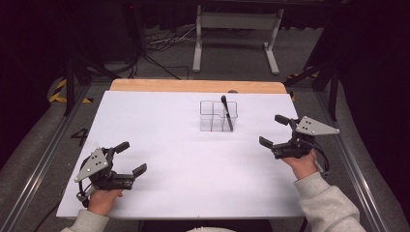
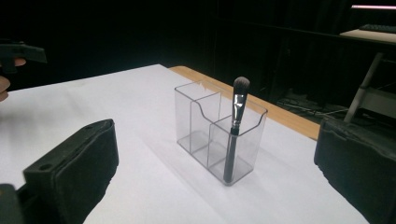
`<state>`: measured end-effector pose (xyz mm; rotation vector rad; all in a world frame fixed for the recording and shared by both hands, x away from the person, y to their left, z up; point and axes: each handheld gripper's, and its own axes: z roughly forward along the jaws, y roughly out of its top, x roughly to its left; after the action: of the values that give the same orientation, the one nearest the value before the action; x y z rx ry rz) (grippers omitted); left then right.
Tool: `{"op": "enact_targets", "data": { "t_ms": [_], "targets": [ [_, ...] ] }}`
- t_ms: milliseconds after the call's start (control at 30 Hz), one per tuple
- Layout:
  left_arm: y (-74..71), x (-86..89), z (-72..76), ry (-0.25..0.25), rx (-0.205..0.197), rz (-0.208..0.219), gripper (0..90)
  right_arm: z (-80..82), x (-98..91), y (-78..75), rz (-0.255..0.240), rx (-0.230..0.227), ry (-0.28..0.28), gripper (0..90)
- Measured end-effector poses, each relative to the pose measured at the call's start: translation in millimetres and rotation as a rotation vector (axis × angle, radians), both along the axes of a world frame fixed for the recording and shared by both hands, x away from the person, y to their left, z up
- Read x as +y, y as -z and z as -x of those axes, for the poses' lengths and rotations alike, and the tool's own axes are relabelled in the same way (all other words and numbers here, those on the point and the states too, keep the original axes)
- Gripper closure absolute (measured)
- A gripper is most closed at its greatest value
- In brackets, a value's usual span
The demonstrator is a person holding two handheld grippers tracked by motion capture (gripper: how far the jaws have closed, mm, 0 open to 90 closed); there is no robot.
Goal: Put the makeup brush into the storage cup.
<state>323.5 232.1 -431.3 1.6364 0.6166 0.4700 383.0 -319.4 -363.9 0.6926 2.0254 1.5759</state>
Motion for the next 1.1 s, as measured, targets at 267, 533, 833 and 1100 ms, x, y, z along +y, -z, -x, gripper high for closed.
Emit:
{"op": "enact_targets", "data": {
  "t_ms": [267, 533, 833, 1100],
  "targets": [
    [-1.1, 0.2, 0.0, 0.004, -0.005, 0.006, 3.4, 13.4, -4.4, 14.4, 0.007, 0.008, 0.011, 0.4],
    [-2.5, 0.7, 0.4, 0.013, -0.005, -0.009, 3.1, 19.9, -5.5, 29.7, -0.02, 0.013, -0.004, 0.2],
    [-1.1, -0.1, -0.2, 0.029, 0.011, -0.01, 3.1, 27.0, -6.0, 46.9, -0.03, 0.003, -0.009, 0.2],
    [-0.4, -0.9, -0.3, 0.036, 0.015, -0.013, 3.0, 34.8, -8.5, 62.9, -0.027, 0.008, -0.006, 0.2]
  ]
}}
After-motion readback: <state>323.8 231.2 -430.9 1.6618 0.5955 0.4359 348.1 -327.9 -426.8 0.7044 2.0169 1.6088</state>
